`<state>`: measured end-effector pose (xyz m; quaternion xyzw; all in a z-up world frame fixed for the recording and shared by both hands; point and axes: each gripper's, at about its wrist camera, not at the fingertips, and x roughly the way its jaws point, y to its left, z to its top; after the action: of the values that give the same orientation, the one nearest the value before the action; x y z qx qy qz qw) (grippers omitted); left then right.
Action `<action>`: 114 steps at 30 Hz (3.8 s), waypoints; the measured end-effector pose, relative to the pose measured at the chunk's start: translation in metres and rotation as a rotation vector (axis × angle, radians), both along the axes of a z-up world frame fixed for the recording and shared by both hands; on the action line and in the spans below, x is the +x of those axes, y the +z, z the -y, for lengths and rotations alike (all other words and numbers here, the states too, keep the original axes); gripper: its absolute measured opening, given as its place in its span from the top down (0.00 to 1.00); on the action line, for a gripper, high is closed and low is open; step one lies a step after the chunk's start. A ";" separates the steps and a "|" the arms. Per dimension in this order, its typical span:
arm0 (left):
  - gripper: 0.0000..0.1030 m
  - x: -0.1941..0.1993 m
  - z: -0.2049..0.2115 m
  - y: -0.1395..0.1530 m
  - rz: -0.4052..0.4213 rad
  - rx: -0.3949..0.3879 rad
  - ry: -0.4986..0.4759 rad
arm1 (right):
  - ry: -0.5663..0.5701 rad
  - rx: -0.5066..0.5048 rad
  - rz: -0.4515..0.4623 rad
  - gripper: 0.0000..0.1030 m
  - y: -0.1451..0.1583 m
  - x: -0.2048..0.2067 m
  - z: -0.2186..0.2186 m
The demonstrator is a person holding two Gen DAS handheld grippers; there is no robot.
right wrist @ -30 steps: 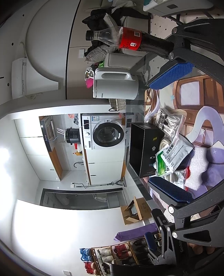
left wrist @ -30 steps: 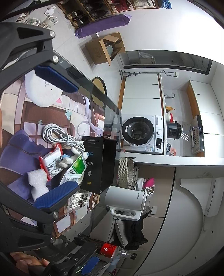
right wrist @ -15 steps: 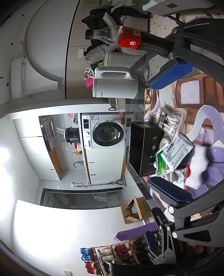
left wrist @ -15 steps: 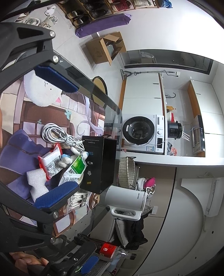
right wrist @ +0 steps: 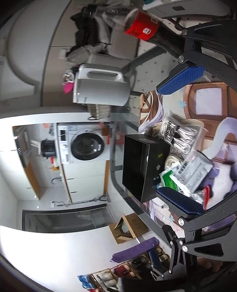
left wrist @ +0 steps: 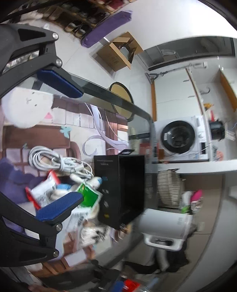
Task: Organize soft objects
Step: 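Grasp the white coiled cable with the left tool while the right tool grasps the Adidas lace bag, then lower the cable and lace bag into the black box and open both tools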
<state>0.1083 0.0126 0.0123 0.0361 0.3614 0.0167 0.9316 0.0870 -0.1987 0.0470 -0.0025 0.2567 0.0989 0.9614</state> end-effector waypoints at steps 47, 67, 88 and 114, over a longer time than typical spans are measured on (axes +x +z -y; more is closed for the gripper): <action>0.76 0.068 0.000 -0.065 -0.394 -0.082 -0.165 | 0.165 -0.155 -0.521 0.58 -0.102 0.112 -0.007; 0.76 0.050 -0.021 -0.009 -0.149 -0.074 -0.126 | 0.159 -0.086 -0.326 0.58 -0.048 0.090 -0.004; 0.76 0.124 -0.015 0.058 0.135 -0.082 -0.158 | 0.185 -0.030 0.098 0.58 0.031 0.109 -0.052; 0.81 0.170 0.022 -0.026 -0.251 -0.110 -0.207 | 0.188 0.032 -0.291 0.59 -0.047 0.213 -0.058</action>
<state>0.2787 -0.0097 -0.0141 0.0241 0.4695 -0.1038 0.8765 0.3000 -0.1402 -0.0003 0.0029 0.3904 0.1918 0.9004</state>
